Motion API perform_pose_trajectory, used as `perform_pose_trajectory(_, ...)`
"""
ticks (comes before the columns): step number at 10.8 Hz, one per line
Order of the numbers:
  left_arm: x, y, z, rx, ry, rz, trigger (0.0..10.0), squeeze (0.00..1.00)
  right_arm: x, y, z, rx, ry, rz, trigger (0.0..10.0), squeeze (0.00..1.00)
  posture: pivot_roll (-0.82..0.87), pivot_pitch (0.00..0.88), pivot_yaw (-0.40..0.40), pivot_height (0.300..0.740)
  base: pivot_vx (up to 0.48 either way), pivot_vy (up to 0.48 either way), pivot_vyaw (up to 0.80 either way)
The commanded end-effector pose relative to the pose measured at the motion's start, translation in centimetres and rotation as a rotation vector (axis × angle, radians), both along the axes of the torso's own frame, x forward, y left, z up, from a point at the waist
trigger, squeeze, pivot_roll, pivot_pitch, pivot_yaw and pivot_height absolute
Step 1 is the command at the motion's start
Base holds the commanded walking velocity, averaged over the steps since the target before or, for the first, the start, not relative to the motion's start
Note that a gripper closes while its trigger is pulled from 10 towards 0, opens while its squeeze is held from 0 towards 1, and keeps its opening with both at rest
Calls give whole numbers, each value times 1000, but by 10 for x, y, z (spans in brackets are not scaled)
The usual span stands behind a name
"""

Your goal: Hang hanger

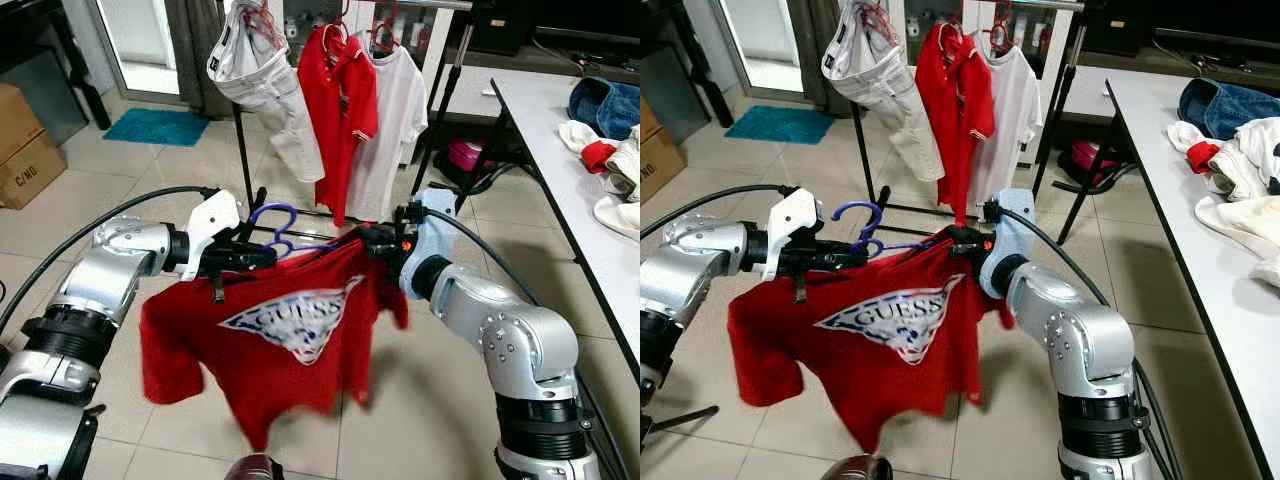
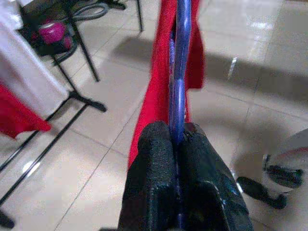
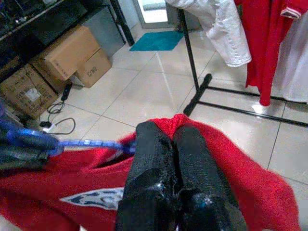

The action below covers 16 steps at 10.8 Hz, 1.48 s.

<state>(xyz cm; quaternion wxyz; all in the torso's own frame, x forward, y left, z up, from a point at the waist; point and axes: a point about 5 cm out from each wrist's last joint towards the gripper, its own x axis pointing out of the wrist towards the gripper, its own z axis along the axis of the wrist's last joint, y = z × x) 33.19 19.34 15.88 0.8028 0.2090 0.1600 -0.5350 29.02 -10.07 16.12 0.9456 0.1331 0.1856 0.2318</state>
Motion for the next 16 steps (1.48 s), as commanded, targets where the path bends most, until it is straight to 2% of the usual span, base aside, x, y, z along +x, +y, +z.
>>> perform_pose_trajectory(1, 4, -2, 6, 11, -37, 1, 0, 0, -3, 1, 6, 3, -24, 10, 0, 0, -35, 0, 30, 740, 0, 0, 0)
perform_pose_trajectory(3, 1, -9, 7, -27, -20, -37, 0, 0, -7, 10, 10, 32, -32, 63, 0, 0, -35, 0, 29, 740, 0, 0, 0)
perform_pose_trajectory(5, 2, -7, 6, -23, -20, -31, 0, 0, -10, 15, 10, -2, -44, 108, 10000, 0, -36, 0, 28, 740, 0, 0, 0)
perform_pose_trajectory(6, 3, -5, 7, -22, -23, -25, 0, 0, -11, 14, 9, -6, -44, 131, 10000, 1000, -35, 0, 28, 740, 0, 0, 0)
perform_pose_trajectory(8, 5, -2, 11, -27, -32, -9, 0, 0, -13, 10, 7, -46, -55, 158, 10000, 1000, -35, 0, 29, 740, 0, 0, 0)
perform_pose_trajectory(9, 6, -1, 12, -31, -34, -8, 0, 0, -16, 10, 7, -32, -59, 189, 10000, 1000, -35, 0, 29, 740, 0, 0, 0)
perform_pose_trajectory(10, 6, 1, 14, -35, -36, -10, 0, 0, -20, 8, 6, -58, -73, 247, 10000, 1000, -35, 0, 31, 740, 0, 0, 0)
perform_pose_trajectory(11, 5, 5, 17, -47, -47, -24, 0, 0, -23, -2, 10, -112, -144, 288, 10000, 1000, -36, 0, 33, 740, 0, 0, 0)
perform_pose_trajectory(12, 2, 8, 21, -61, -45, -67, 0, 0, -21, -11, 25, -165, -300, 308, 10000, 1000, -37, 0, 35, 740, 0, 0, 0)
perform_pose_trajectory(13, -2, 11, 21, -43, -27, -112, 0, 0, -19, -13, 38, -157, -371, 323, 10000, 1000, -38, 0, 36, 740, 0, 0, 0)
perform_pose_trajectory(14, -6, 13, 20, -24, -5, -156, 0, 0, -21, -11, 48, -170, -431, 391, 10000, 1000, -39, 0, 36, 740, 0, 0, 0)
perform_pose_trajectory(15, -11, 13, 21, -20, 32, -221, 0, 0, -28, -3, 50, -234, -454, 569, 10000, 0, -38, 0, 33, 740, 0, 0, 0)
perform_pose_trajectory(16, -14, 13, 23, -6, 38, -260, 0, 0, -35, 4, 42, -278, -439, 681, 10000, 0, -37, 0, 30, 740, 0, 0, 0)
